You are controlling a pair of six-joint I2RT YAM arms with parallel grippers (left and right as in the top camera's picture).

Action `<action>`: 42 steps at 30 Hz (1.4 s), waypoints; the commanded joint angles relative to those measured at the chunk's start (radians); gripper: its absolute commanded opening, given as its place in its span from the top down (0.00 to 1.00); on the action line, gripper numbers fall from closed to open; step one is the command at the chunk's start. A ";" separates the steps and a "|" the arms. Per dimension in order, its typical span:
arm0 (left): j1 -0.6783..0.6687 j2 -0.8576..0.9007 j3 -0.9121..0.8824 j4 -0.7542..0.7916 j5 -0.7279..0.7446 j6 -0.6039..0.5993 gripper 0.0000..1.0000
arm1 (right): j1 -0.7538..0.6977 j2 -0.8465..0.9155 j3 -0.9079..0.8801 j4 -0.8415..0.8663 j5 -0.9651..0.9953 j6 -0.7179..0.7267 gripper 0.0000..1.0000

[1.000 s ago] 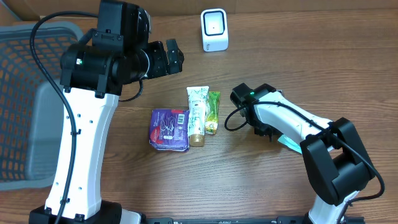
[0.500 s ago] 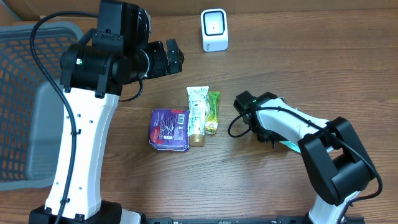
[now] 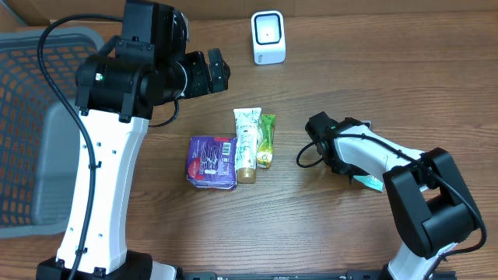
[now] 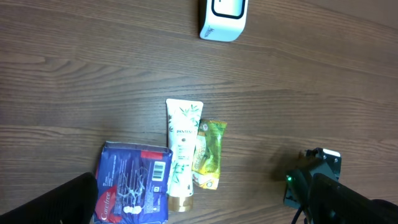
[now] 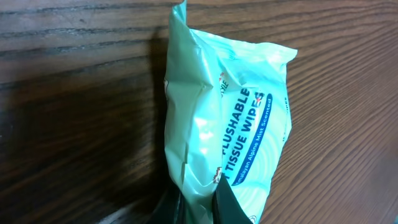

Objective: Scan the item barcode

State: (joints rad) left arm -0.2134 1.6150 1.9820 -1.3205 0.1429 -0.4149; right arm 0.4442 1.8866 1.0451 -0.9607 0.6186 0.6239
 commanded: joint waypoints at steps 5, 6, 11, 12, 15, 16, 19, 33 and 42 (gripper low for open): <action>0.005 -0.006 -0.003 0.000 0.003 0.019 0.00 | -0.008 0.005 0.051 -0.057 -0.262 -0.084 0.96; 0.005 -0.006 -0.003 0.000 0.004 0.019 0.00 | -0.008 -0.006 0.074 -0.075 -0.312 -0.119 0.96; 0.005 -0.006 -0.003 0.000 0.004 0.019 0.00 | -0.011 -0.105 0.199 -0.056 -0.780 -0.396 0.96; 0.005 -0.006 -0.003 0.000 0.003 0.019 0.00 | -0.019 -0.125 0.217 -0.045 -0.864 -0.436 0.96; 0.005 -0.006 -0.003 0.000 0.003 0.019 0.00 | -0.066 -0.169 0.254 -0.019 -1.050 -0.476 0.96; 0.005 -0.006 -0.003 0.000 0.003 0.019 0.00 | -0.092 -0.180 0.255 -0.004 -1.127 -0.476 0.96; 0.005 -0.006 -0.003 0.000 0.004 0.019 0.00 | -0.160 -0.177 0.243 0.019 -1.339 -0.544 0.96; 0.005 -0.006 -0.003 0.000 0.004 0.019 0.01 | -0.327 -0.056 0.049 0.206 -1.608 -0.541 0.96; 0.005 -0.006 -0.003 0.000 0.003 0.019 0.00 | -0.370 -0.034 0.040 0.223 -1.238 -0.418 0.68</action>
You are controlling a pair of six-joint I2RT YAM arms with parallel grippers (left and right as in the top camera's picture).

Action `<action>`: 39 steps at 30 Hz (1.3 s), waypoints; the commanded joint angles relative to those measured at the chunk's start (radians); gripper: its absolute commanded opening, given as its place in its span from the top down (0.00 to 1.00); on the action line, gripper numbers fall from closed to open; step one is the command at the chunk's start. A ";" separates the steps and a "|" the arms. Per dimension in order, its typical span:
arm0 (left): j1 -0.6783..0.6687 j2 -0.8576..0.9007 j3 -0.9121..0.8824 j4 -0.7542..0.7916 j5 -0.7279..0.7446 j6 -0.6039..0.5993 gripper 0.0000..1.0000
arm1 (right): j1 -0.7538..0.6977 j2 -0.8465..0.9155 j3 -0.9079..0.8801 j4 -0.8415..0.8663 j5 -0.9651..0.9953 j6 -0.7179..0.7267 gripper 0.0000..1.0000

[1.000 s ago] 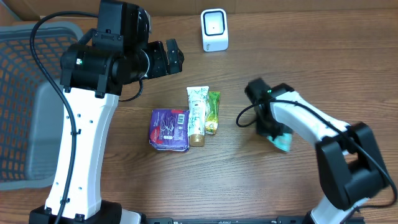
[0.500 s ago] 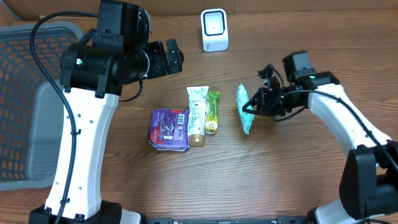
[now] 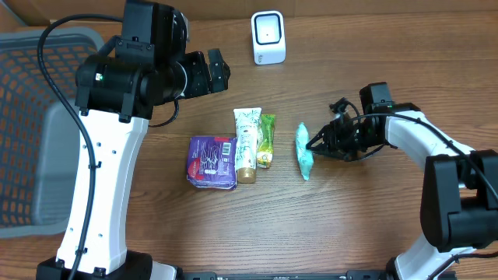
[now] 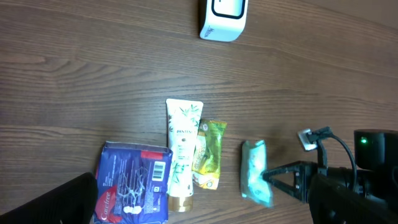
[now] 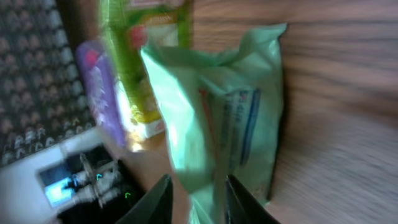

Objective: Scan the item barcode

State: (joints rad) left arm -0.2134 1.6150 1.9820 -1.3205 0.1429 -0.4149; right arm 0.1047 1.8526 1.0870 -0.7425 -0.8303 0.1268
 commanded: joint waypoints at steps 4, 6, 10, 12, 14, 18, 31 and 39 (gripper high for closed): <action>0.005 -0.006 -0.003 0.000 0.004 0.019 0.00 | -0.053 0.000 -0.002 -0.002 0.423 0.164 0.64; 0.005 -0.006 -0.003 0.000 0.004 0.019 0.01 | -0.061 0.000 -0.001 0.000 0.484 0.190 0.64; 0.005 -0.006 -0.003 0.000 0.003 0.019 0.01 | -0.064 -0.003 0.020 -0.018 0.489 0.188 0.64; 0.005 -0.006 -0.003 0.000 0.004 0.019 0.00 | -0.045 -0.012 0.048 -0.059 0.489 0.154 0.64; 0.004 -0.006 -0.003 0.000 0.004 0.019 0.01 | -0.004 -0.032 0.086 -0.106 0.513 0.110 0.64; 0.004 -0.006 -0.003 0.000 0.004 0.019 0.01 | 0.130 -0.086 0.143 -0.167 0.659 0.098 0.61; 0.004 -0.006 -0.003 0.000 0.004 0.019 0.00 | 0.618 -0.113 0.140 -0.198 1.124 0.138 0.43; 0.004 -0.006 -0.003 0.000 0.004 0.019 0.00 | 0.731 -0.053 0.114 -0.113 1.153 0.051 0.38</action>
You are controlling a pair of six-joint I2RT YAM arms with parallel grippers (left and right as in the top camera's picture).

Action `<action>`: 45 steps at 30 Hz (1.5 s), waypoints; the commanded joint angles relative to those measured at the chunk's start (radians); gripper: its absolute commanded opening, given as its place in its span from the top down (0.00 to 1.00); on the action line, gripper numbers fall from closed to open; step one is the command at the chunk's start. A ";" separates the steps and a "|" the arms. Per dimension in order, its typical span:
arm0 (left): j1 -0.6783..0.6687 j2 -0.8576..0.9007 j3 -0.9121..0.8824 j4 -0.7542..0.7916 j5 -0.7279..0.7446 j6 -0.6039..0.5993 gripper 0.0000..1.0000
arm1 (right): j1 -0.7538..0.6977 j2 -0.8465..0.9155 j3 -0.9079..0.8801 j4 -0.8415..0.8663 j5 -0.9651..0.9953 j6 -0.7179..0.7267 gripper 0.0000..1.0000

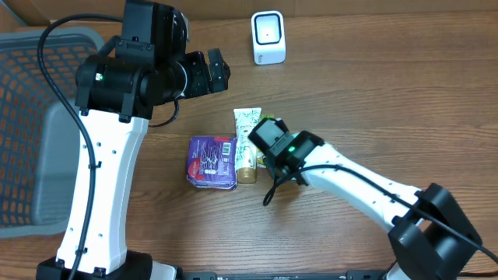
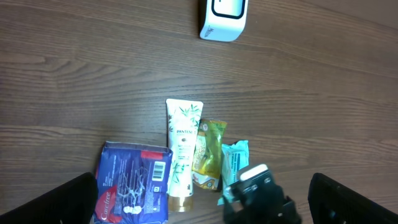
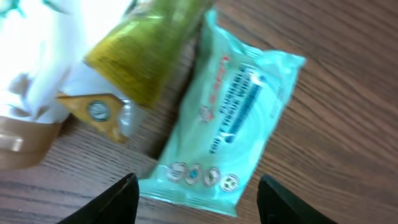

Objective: Scan the item barcode

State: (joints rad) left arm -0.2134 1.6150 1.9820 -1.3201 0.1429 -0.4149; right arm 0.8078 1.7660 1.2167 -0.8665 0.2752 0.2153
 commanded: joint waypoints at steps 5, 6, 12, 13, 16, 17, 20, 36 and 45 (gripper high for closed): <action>0.004 -0.006 -0.003 0.000 0.004 0.019 0.00 | 0.050 0.076 -0.018 0.032 0.055 -0.054 0.36; 0.004 -0.006 -0.003 0.000 0.004 0.019 0.00 | 0.050 0.080 -0.019 0.031 0.054 -0.061 0.36; 0.004 -0.006 -0.003 0.000 0.004 0.019 0.00 | 0.050 0.108 -0.019 0.028 0.099 -0.061 0.38; 0.004 -0.006 -0.003 0.000 0.004 0.019 0.01 | 0.050 0.111 -0.019 0.035 0.106 -0.061 0.38; 0.004 -0.006 -0.003 0.000 0.004 0.019 0.01 | 0.048 0.123 -0.020 0.059 0.111 -0.075 0.39; 0.004 -0.006 -0.003 0.000 0.004 0.019 0.00 | 0.048 0.130 -0.020 0.068 0.110 -0.088 0.39; 0.004 -0.006 -0.003 0.000 0.004 0.019 0.01 | 0.047 0.164 -0.020 0.082 0.139 -0.091 0.39; 0.004 -0.006 -0.003 0.000 0.004 0.019 0.01 | 0.002 0.215 -0.003 0.022 0.275 -0.019 0.96; 0.004 -0.006 -0.003 0.000 0.004 0.019 0.01 | -0.076 -0.047 0.090 -0.056 -0.090 0.097 0.96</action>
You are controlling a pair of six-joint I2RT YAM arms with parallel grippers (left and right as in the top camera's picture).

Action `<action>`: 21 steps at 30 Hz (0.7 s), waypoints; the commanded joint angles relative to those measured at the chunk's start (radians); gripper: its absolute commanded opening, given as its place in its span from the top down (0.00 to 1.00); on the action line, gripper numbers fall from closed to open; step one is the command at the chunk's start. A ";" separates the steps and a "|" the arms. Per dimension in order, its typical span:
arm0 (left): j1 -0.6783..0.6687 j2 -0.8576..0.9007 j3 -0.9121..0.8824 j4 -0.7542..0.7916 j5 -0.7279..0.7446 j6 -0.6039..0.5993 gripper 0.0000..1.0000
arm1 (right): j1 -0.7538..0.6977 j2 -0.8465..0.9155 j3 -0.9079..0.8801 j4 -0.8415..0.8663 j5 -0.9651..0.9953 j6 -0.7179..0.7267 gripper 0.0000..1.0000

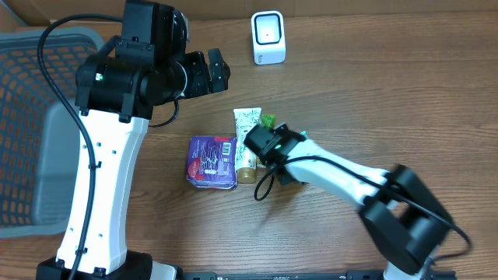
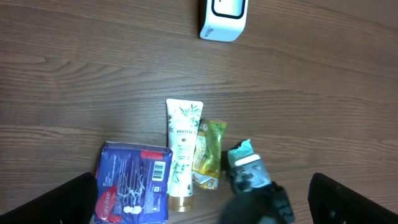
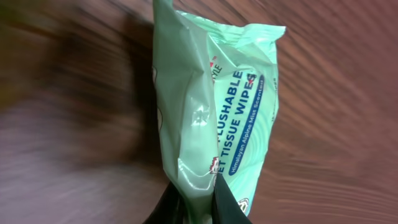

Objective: Scan the item barcode

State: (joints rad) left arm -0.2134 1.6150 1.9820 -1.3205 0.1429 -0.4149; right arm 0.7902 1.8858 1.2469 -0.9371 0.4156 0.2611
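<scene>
My right gripper [image 3: 198,186] is shut on the edge of a mint-green pack of flushable wet tissue wipes [image 3: 217,106], which hangs over the wooden table. Overhead, that gripper [image 1: 272,142] is just right of the row of items in the middle. A corner of the pack [image 2: 239,149] shows in the left wrist view. The white scanner [image 1: 268,37] stands at the far edge. My left gripper [image 2: 199,205] hangs high above the table, open, with its fingers [image 2: 50,202] at the view's edges and nothing between them.
A purple Carefree pack [image 1: 212,162], a white Pantene tube [image 1: 247,132] and a green pouch [image 2: 208,152] lie side by side mid-table. A grey mesh basket [image 1: 31,117] stands at the left edge. The left arm [image 1: 117,155] rises at the left.
My right gripper was open above the wipes pack, which lay flat beside the green pouch. Now it is shut on the pack's edge. The left arm has not moved.
My right gripper first held the wipes pack at the right side of the table. Then the pack was beside the green pouch with the gripper at its end. Then the gripper stood open over the lying pack, and now grips it again.
</scene>
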 commanded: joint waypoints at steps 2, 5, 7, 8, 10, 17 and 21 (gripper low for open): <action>0.004 -0.006 -0.003 0.000 0.004 0.019 0.00 | -0.125 -0.235 0.060 0.028 -0.424 0.055 0.96; 0.004 -0.006 -0.003 0.000 0.004 0.019 0.00 | -0.257 -0.302 0.049 0.055 -0.746 0.053 0.96; 0.004 -0.006 -0.003 0.000 0.004 0.019 0.01 | -0.365 -0.316 0.025 0.080 -0.970 0.035 0.96; 0.004 -0.006 -0.003 0.000 0.004 0.019 0.01 | -0.420 -0.316 0.008 0.095 -1.085 0.013 0.96; 0.004 -0.006 -0.003 0.000 0.004 0.019 0.00 | -0.510 -0.313 -0.045 0.156 -1.281 -0.019 0.96; 0.004 -0.006 -0.003 0.000 0.004 0.019 0.00 | -0.686 -0.313 -0.277 0.433 -1.468 0.037 0.96; 0.004 -0.006 -0.003 0.000 0.004 0.019 0.00 | -0.696 -0.306 -0.360 0.536 -1.438 0.093 0.96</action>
State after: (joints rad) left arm -0.2134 1.6150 1.9820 -1.3201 0.1429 -0.4149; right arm 0.0933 1.5803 0.9165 -0.4427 -0.9508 0.3061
